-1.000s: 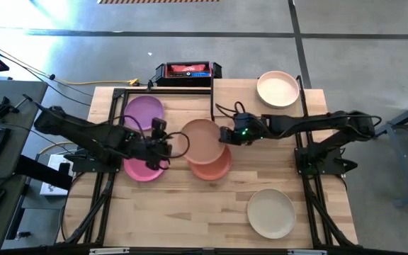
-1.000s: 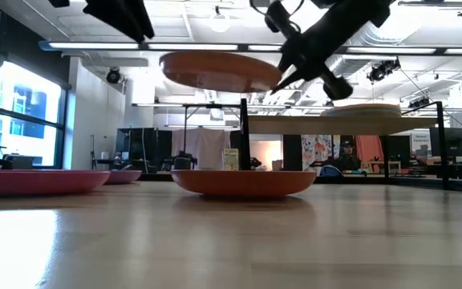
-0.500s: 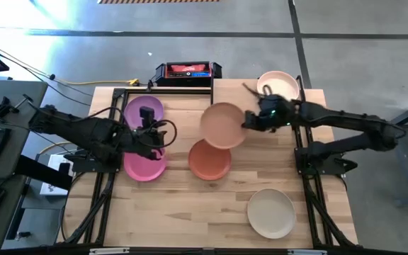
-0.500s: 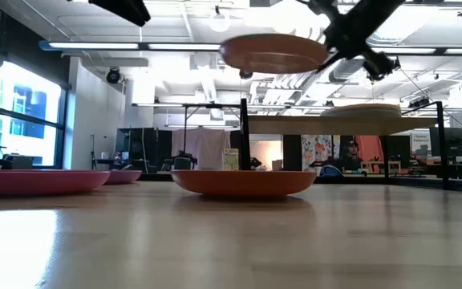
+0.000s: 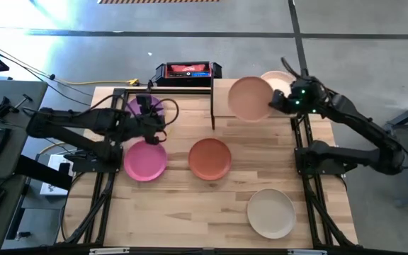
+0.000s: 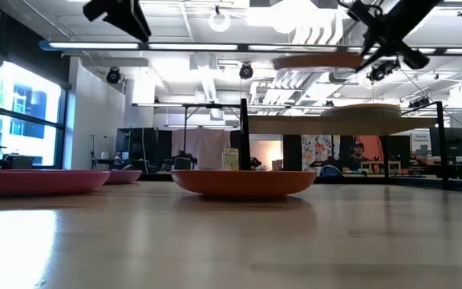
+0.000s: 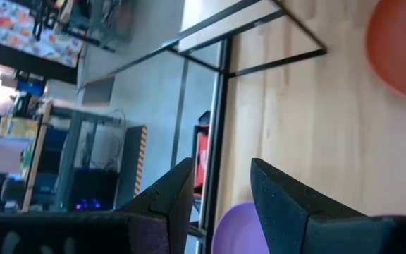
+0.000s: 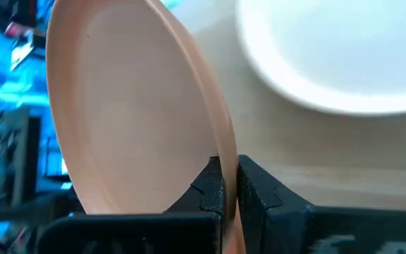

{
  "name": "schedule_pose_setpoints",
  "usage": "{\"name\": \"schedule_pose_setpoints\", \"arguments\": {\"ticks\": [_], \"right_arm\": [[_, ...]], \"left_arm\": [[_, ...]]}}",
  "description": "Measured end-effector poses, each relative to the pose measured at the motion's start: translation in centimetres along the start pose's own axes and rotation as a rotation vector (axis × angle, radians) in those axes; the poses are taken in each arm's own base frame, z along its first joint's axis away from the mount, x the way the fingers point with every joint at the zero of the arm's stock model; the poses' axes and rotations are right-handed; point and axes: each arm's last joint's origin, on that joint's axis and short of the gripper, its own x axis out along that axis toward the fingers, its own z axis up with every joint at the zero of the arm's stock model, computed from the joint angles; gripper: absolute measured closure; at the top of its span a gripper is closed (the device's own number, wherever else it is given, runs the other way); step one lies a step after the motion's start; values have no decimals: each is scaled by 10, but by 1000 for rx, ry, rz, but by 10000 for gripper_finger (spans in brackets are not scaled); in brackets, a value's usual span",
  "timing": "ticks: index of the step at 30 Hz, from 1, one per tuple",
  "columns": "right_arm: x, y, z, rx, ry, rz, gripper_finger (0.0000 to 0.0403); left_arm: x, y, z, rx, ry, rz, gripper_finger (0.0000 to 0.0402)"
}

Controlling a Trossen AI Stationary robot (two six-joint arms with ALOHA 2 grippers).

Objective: Place and stack plates onto a shelf
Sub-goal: Stack the brown plate on top of the light orange plate on the shelf

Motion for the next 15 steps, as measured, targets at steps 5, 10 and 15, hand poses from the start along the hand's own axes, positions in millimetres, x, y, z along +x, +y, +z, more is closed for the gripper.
{"name": "schedule_pose_setpoints", "arguments": {"ticks": [5, 10, 15], "right_arm": [[-7, -13, 12, 40, -56, -46, 403], [-13, -24, 22, 77, -99, -85, 403], [-17, -34, 30, 118, -143, -141, 403]], "left_arm": [[10, 10, -4, -28, 42, 33, 273], [19, 20, -9, -59, 89, 60, 273], [27, 29, -15, -116, 127, 64, 273]]}}
